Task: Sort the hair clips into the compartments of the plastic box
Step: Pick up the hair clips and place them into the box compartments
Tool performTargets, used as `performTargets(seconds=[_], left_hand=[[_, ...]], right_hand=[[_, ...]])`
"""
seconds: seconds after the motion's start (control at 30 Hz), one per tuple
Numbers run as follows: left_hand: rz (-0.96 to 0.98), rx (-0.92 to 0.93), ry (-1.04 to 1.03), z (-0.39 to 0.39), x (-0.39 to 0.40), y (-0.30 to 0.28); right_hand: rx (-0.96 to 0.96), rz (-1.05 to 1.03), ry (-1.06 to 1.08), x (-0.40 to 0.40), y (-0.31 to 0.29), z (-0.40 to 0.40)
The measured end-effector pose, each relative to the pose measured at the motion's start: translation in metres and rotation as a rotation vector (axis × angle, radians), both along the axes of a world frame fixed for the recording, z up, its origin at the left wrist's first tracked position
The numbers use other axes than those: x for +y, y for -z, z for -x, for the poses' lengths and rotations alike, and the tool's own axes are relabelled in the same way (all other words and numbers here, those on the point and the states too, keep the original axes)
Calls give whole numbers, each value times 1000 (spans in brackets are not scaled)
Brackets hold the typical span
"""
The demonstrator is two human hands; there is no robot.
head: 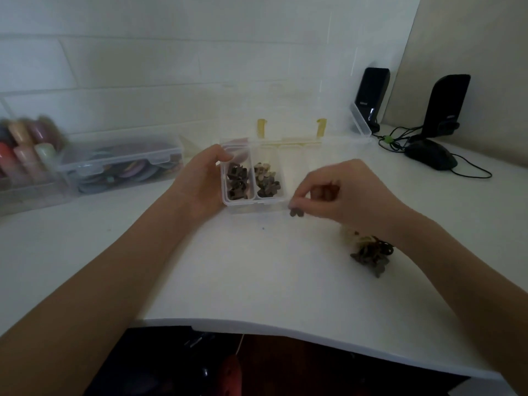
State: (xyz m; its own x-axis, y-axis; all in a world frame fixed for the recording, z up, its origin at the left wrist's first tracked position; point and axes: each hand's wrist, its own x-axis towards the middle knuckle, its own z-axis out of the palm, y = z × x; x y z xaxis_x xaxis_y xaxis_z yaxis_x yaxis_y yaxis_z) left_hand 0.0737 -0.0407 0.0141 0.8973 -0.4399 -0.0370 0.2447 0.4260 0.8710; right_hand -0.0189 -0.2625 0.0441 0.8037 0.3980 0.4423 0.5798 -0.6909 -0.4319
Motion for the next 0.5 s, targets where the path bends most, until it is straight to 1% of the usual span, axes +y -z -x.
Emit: performTargets(seconds=[0.1,0.13,0.2,0.3,0.43,0.5], left_hand=[[-56,-62,1,-1,-2,1],[-61,-60,-2,0,-3,1],[-71,-42,17,0,-5,2],[-127,-52,40,1,-9,4],[-179,-189,103,7,-18,4],[-203,-227,99,6,-18,6]], right_hand=[[-42,-322,-15,3,-6,2],[-70,-388,12,3,-6,1],[-113,-446,81,1,-4,-1],[-195,-407,121,2,3,-5],[-339,-221,175,7,11,-8],[-382,-195,205,8,13,-9]])
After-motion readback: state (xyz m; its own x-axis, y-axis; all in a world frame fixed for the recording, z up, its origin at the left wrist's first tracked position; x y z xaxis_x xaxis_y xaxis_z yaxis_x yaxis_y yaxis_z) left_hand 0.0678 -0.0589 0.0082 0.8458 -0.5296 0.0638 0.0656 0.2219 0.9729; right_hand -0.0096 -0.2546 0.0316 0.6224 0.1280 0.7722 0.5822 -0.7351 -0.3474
